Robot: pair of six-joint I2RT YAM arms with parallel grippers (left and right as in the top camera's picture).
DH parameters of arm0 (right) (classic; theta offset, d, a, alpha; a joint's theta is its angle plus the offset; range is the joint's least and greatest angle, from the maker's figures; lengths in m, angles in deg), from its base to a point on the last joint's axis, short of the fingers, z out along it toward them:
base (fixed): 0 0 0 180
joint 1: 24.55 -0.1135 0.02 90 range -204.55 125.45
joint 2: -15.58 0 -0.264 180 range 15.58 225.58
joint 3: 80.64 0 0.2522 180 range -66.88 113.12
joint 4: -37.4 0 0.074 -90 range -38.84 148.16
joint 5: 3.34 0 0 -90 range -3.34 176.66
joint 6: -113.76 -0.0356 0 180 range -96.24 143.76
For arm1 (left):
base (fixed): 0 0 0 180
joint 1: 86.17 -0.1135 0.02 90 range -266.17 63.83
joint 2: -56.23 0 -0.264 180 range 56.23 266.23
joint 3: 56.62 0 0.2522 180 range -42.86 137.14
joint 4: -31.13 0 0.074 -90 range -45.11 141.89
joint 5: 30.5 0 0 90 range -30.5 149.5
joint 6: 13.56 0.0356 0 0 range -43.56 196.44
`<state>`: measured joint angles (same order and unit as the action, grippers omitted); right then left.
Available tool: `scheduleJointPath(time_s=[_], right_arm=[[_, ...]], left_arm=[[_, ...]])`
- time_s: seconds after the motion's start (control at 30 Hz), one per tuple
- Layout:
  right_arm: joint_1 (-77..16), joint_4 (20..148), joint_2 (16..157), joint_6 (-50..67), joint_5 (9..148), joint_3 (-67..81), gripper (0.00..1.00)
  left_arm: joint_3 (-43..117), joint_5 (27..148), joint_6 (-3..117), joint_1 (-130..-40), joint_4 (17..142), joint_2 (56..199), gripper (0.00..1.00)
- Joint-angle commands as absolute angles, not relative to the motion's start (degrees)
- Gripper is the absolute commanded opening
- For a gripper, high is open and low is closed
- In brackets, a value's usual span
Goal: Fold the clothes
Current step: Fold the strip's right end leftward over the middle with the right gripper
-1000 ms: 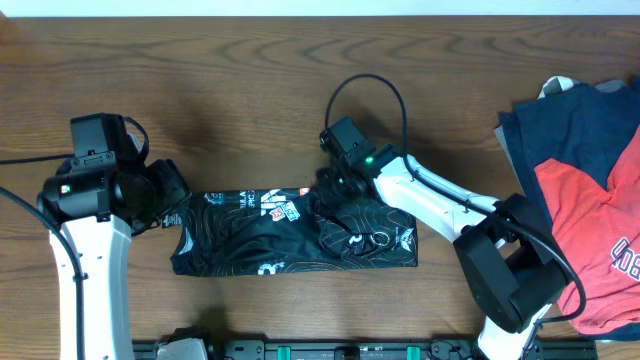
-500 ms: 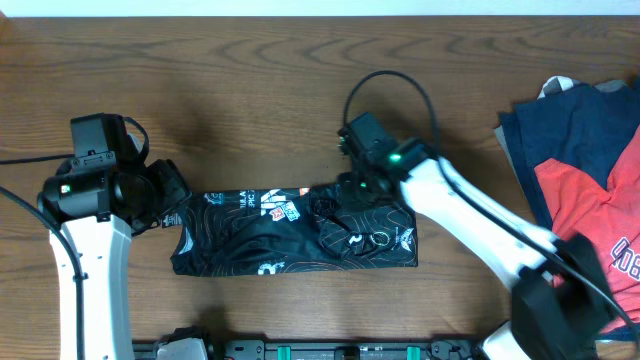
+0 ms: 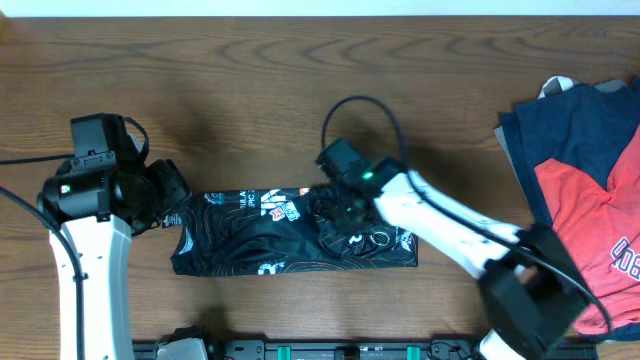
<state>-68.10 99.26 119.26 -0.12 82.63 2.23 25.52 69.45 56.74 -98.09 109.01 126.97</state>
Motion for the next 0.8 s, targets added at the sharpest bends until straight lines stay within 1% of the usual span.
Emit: scheduleJointPath(time_s=[0.0, 0.2, 0.3, 0.4, 0.5, 0.57, 0.63, 0.77], right_arm=[[-70.31, 97.55, 122.5, -0.77, 81.3, 1.77, 0.19], [-73.28, 88.68, 124.46, 10.94, 56.44, 1.77, 0.19], [-73.72, 85.97, 123.83, 10.97, 54.04, 1.98, 0.2], [-73.22, 85.86, 123.0, 10.97, 55.85, 2.44, 0.23], [-72.08, 86.62, 121.6, 10.57, 58.41, 2.49, 0.23], [-70.79, 89.12, 119.96, 9.5, 62.59, 2.51, 0.22], [-69.26, 92.59, 118.08, 7.01, 69.14, 2.51, 0.23], [-64.76, 103.67, 113.84, -4.79, 87.37, 2.51, 0.26]], left_arm=[[25.92, 69.3, 56.21, -98.37, 109.16, 127.05, 0.62], [25.92, 69.3, 56.21, -98.37, 109.14, 127.08, 0.63], [25.92, 69.3, 56.21, -98.37, 109.14, 127.05, 0.62], [25.92, 69.3, 56.21, -98.37, 109.16, 127.05, 0.62], [25.92, 69.28, 56.21, -98.37, 109.16, 127.08, 0.63], [25.92, 69.28, 56.21, -98.37, 109.14, 127.05, 0.62], [25.87, 69.28, 56.21, -98.37, 109.16, 127.08, 0.63], [25.83, 69.28, 56.23, -98.37, 109.18, 127.08, 0.63]])
